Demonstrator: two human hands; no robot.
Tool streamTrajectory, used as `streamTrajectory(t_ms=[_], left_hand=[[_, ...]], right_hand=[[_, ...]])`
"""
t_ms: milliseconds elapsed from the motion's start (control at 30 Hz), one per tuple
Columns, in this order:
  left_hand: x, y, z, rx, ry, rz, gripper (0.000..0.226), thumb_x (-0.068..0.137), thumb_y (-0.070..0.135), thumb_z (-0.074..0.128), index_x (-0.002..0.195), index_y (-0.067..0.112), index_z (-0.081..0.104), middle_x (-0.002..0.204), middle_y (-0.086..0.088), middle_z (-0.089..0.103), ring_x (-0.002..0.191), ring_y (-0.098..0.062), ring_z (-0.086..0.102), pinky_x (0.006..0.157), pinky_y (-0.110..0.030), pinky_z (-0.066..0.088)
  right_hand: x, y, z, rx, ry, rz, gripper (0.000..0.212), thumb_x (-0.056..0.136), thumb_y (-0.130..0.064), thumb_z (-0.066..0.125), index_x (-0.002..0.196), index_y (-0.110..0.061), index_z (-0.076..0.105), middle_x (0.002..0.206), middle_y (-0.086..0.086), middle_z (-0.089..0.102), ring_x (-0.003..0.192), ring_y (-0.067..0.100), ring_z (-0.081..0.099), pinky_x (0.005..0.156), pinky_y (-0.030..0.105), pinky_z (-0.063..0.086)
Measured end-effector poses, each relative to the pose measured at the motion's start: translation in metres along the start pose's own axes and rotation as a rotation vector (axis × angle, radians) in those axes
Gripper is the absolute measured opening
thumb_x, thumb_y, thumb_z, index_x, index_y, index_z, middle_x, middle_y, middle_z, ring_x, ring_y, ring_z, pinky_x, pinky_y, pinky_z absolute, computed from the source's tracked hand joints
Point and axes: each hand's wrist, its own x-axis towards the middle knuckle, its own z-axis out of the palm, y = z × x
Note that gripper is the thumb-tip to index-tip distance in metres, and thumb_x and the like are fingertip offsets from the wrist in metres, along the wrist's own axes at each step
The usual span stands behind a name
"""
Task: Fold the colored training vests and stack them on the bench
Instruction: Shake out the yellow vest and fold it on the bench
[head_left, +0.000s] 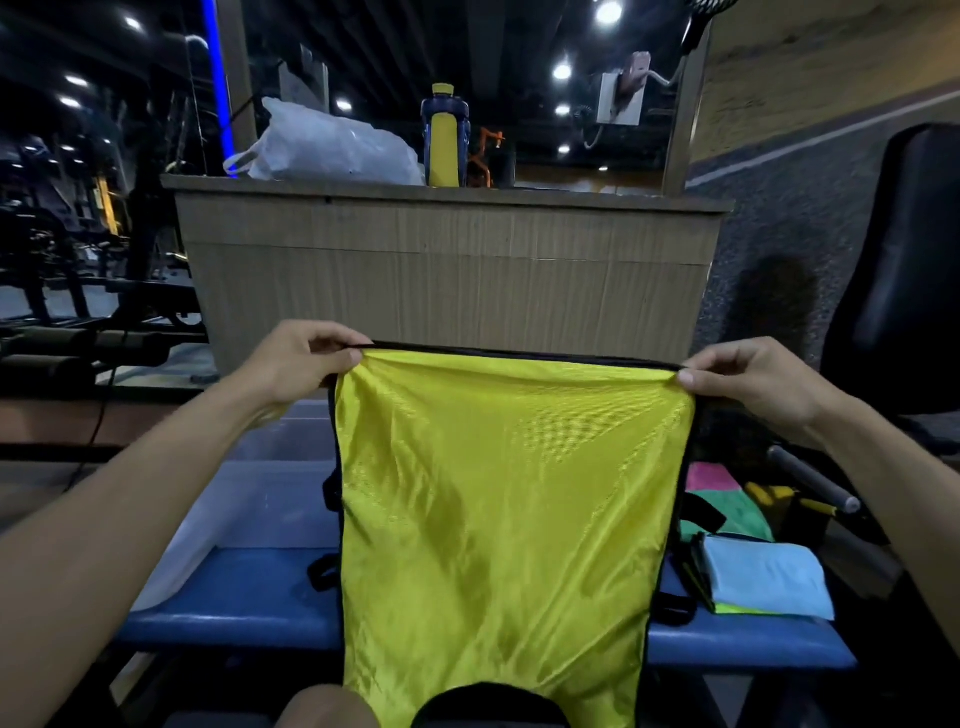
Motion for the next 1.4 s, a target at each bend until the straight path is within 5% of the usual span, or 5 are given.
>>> streamTrajectory(t_ms=[167,333,733,1133,1400], left_hand=[[-0.003,0.003,-0.003,0.222,0.050,0.120,0.024,0.090,0.003,0.072,0.091,0.027,0.078,0.090,-0.001,0.075,0.083,-0.013,0.066,0.085,-0.031,0.055],[-0.006,0.011,0.005,0.486,0.178,0.239,0.023,0.090,0.006,0.074,0.110,0.019,0.075,0.092,0.005,0.073,0.080,-0.011,0.065,0.070,0.002,0.040],[-0.003,-0.005,0.006,0.797,0.104,0.217,0.015,0.090,0.007,0.073,0.104,0.006,0.077,0.097,-0.010,0.076,0.088,-0.021,0.068,0.077,-0.025,0.043],[-0.031,0.002,-0.033,-0.416,-0.483,-0.108,0.063,0.051,0.035,0.101,0.105,0.011,0.079,0.101,-0.014,0.074,0.087,-0.018,0.072,0.079,-0.027,0.060],[-0.017,0.029,0.058,0.069,-0.096,-0.230,0.014,0.089,0.006,0.072,0.098,0.016,0.077,0.094,-0.011,0.075,0.063,-0.009,0.061,0.051,-0.022,0.051]], right_hand=[[0.004,0.010,-0.001,0.090,0.035,0.025,0.071,0.032,-0.062,0.098,0.080,-0.012,0.079,0.081,0.005,0.074,0.073,0.009,0.069,0.071,0.020,0.060],[0.008,0.013,0.004,-0.172,0.015,0.014,0.033,0.071,-0.023,0.083,0.102,-0.014,0.076,0.078,0.003,0.072,0.080,0.014,0.067,0.077,0.019,0.057],[-0.004,0.011,0.020,0.154,-0.059,0.085,0.012,0.085,-0.025,0.070,0.083,-0.013,0.070,0.077,0.001,0.063,0.072,0.010,0.061,0.064,0.018,0.054],[-0.031,-0.006,0.006,0.549,-0.134,0.174,0.053,0.103,-0.015,0.033,0.082,-0.012,0.081,0.080,0.008,0.073,0.070,0.016,0.072,0.067,0.026,0.060],[0.000,0.012,0.092,0.307,0.234,0.418,0.018,0.096,-0.017,0.066,0.090,-0.001,0.073,0.093,0.019,0.071,0.068,0.023,0.067,0.068,0.033,0.056]])
